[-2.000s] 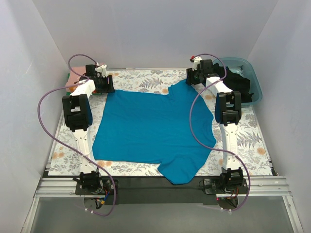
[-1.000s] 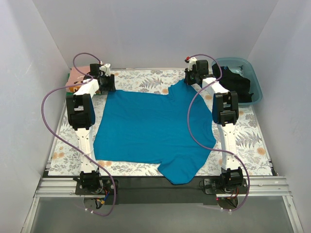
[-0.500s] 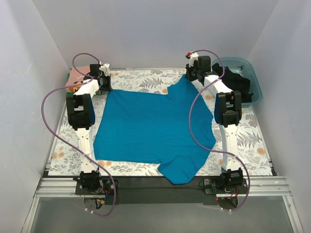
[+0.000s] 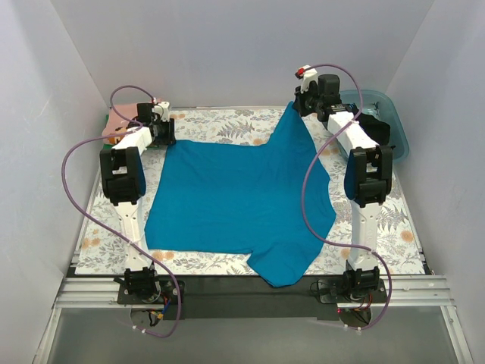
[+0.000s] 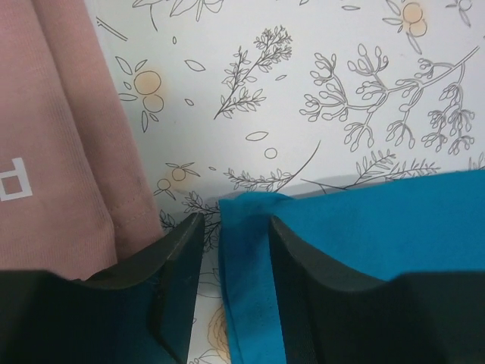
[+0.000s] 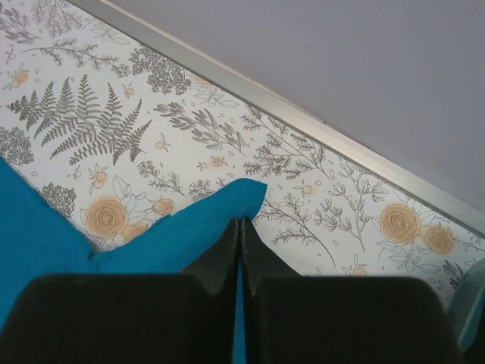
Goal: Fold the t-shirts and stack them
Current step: Flatten the tshirt out, then fold the tshirt
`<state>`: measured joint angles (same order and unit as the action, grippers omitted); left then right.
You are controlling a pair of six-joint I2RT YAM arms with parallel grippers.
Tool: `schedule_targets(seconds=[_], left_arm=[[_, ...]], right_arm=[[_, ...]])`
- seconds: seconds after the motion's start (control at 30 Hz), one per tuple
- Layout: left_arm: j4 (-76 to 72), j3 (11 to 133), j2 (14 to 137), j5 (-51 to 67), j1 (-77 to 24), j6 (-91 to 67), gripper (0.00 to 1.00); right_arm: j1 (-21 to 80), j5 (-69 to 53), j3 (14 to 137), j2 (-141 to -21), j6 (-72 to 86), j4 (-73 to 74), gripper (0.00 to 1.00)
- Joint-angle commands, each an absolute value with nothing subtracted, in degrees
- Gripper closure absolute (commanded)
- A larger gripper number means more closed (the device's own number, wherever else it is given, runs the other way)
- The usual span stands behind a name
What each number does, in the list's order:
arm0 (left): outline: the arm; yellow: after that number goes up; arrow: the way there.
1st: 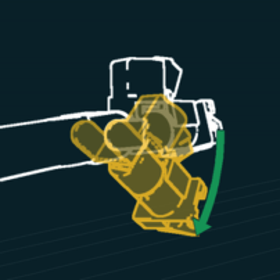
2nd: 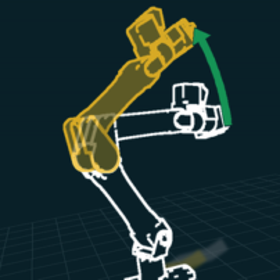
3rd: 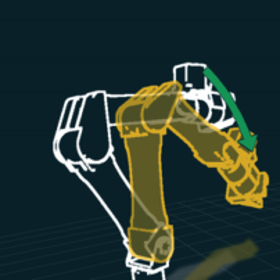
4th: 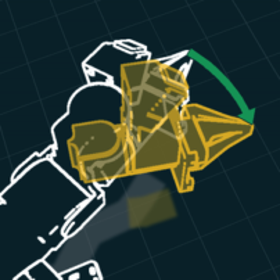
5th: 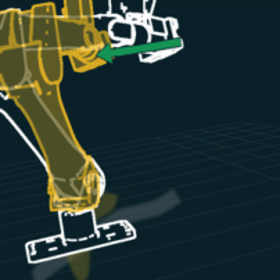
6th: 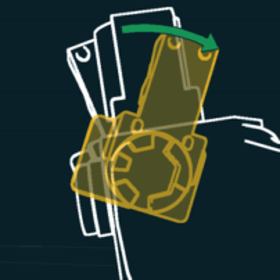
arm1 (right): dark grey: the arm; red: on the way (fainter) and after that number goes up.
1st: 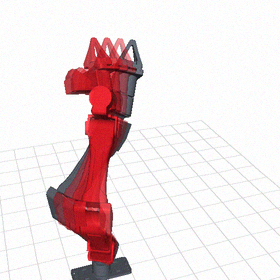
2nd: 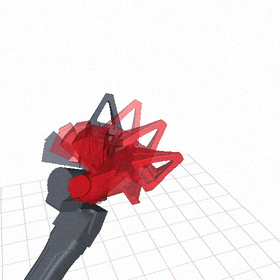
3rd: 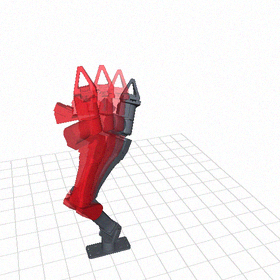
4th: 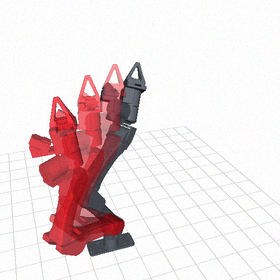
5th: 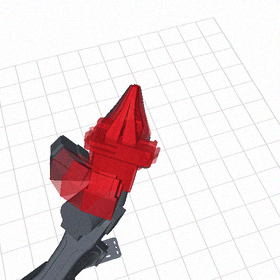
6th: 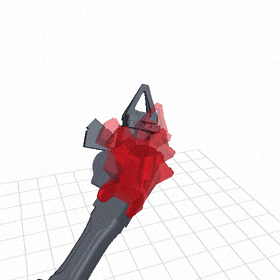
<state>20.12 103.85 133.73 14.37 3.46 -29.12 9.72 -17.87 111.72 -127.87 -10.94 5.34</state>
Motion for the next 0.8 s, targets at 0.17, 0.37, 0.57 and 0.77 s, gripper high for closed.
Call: schedule_targets(seconds=[0.17,0.37,0.57,0.77], left_arm=[[21.0,107.57,132.8,14.94,3.78,-29.18,0.6],[21.36,111.35,135.78,15.82,3.78,-29.62,0.63],[23.64,112.33,136.93,15.82,3.78,-29.36,0.66],[23.73,110.74,136.76,16.43,3.78,-28.92,0.74]], right_arm=[[9.32,-18.37,113.73,-129.37,-11.78,4.13,0.99],[9.4,-18.63,113.56,-129.55,-11.69,4.13,0.99],[9.32,-18.63,113.99,-129.55,-11.78,4.13,0.99],[9.32,-18.81,113.99,-129.46,-11.69,4.22,0.99]])
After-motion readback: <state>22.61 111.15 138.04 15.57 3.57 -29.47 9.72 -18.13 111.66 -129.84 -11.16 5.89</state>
